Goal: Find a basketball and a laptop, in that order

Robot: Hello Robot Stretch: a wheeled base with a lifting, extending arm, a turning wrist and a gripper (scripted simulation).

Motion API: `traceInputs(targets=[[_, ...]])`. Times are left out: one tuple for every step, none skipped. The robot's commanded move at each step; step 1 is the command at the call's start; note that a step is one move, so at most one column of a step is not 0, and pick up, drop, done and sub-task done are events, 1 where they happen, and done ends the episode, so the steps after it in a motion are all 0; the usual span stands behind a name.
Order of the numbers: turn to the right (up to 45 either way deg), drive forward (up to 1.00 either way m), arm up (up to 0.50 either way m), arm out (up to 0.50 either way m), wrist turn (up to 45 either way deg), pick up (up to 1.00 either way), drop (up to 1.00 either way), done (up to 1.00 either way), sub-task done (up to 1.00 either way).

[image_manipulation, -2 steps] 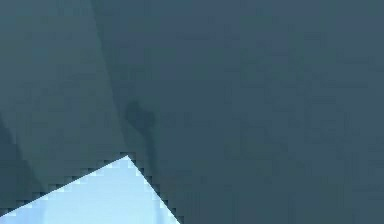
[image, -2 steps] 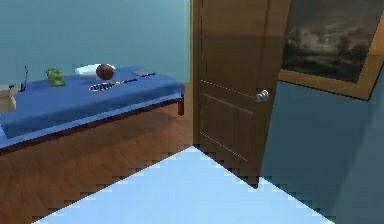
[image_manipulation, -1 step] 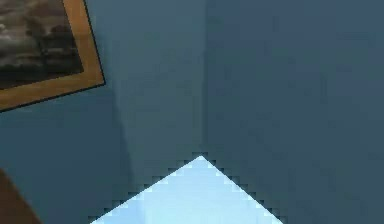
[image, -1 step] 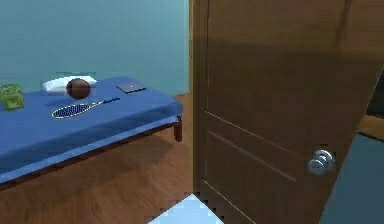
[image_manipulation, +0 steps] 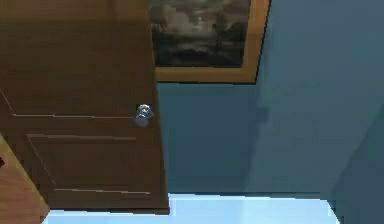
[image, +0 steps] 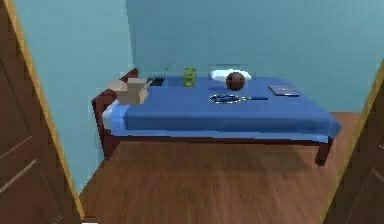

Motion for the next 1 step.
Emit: traceInputs(targets=[[0.0,1.0,0.0,0.0,0.0,0.0,0.0,0.0,0.0]])
